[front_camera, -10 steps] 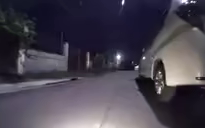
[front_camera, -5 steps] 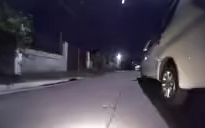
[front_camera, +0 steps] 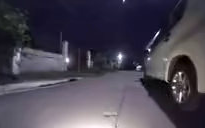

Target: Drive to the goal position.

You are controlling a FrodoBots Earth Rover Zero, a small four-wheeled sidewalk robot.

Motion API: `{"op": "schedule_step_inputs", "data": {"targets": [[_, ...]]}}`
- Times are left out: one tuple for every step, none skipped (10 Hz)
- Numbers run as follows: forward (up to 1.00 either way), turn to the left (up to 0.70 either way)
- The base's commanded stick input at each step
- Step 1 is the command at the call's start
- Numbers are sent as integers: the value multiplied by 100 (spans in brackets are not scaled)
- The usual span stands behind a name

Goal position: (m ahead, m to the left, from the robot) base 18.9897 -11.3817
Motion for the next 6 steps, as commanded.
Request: {"op": "schedule_step_inputs", "data": {"targets": [[50, -25], [50, 0], [50, 0], [50, 0], [50, 0], [50, 0]]}}
